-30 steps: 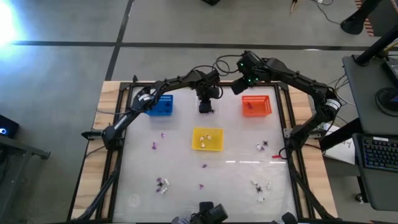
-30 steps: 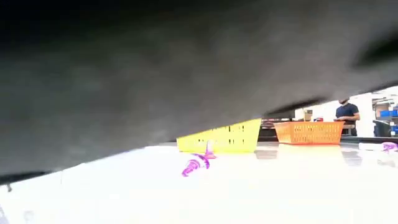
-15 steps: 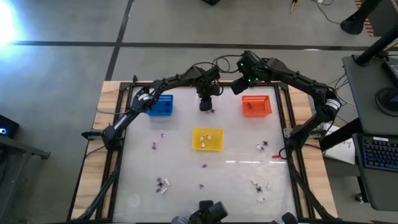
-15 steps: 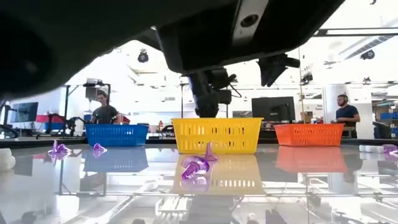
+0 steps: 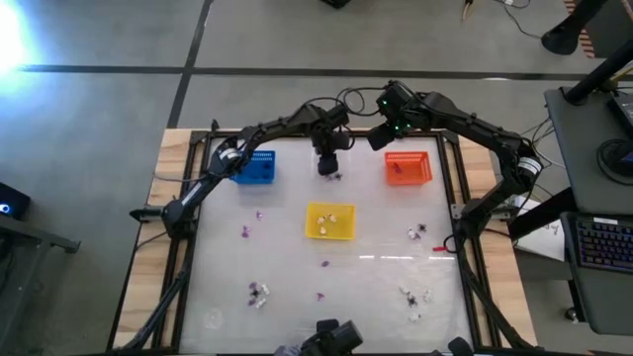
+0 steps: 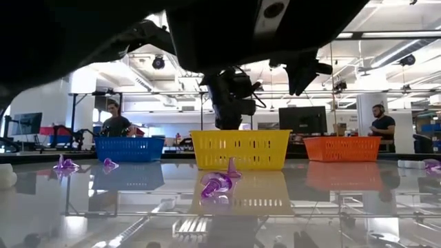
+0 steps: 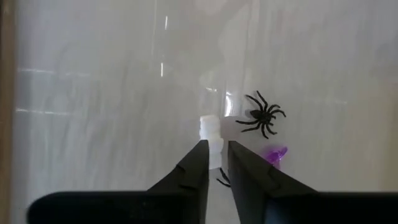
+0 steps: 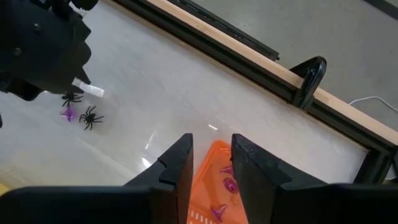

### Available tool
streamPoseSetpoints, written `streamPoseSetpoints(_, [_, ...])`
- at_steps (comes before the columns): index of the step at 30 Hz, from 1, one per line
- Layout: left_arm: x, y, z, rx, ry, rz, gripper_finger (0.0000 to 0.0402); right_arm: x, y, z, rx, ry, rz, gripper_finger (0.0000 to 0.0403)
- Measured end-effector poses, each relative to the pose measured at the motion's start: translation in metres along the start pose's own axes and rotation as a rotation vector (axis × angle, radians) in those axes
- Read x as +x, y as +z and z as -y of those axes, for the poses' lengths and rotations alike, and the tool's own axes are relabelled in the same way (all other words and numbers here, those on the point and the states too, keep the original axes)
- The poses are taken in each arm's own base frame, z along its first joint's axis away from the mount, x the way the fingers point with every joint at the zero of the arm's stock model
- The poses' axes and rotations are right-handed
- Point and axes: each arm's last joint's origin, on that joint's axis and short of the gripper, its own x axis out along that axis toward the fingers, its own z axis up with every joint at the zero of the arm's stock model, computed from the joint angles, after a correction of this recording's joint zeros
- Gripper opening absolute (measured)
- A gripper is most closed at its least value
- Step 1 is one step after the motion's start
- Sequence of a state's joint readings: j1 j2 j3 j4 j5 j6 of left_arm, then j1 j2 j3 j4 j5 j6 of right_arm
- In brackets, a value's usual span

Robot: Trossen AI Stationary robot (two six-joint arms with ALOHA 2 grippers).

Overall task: Sort Halloween decoration
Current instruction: Put the white skeleton toy into the yellow bin

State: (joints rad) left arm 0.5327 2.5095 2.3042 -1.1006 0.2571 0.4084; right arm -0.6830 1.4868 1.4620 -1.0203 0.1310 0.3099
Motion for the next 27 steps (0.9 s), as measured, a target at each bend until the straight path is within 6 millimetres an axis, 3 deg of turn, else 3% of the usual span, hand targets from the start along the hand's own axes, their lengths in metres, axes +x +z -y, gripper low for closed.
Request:
streamPoseSetpoints(9, [0.001, -0.001, 0.002, -0.047, -0.021, -0.012, 0.0113, 0.0, 0.0, 0.0, -0.009, 0.0, 0.001, 0.0111])
streamPoseSetpoints(27, [0.013, 0.003, 0.001, -0.071, 0.016, 0.02, 0.0116, 0.0, 0.0, 0.0, -0.014, 0.001, 0.004, 0.0106])
